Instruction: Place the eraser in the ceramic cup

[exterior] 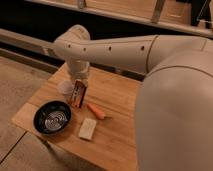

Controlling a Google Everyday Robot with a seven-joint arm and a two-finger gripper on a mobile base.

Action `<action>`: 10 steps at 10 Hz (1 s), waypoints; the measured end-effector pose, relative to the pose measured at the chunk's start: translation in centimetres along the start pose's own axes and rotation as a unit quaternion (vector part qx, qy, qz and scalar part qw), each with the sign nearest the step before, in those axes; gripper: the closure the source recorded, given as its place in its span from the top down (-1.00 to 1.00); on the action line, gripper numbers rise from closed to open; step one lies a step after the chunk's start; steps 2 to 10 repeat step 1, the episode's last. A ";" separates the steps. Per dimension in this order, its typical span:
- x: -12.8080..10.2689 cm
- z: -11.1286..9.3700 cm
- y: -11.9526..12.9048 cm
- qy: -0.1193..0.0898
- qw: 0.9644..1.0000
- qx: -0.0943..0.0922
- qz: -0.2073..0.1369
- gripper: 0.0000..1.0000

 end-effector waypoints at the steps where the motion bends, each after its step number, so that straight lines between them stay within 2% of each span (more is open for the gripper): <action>1: -0.5 -1.6 0.8 -0.012 1.000 -0.001 -0.004 -1.00; 10: -0.5 -1.6 0.8 -0.012 1.000 -0.001 -0.004 -1.00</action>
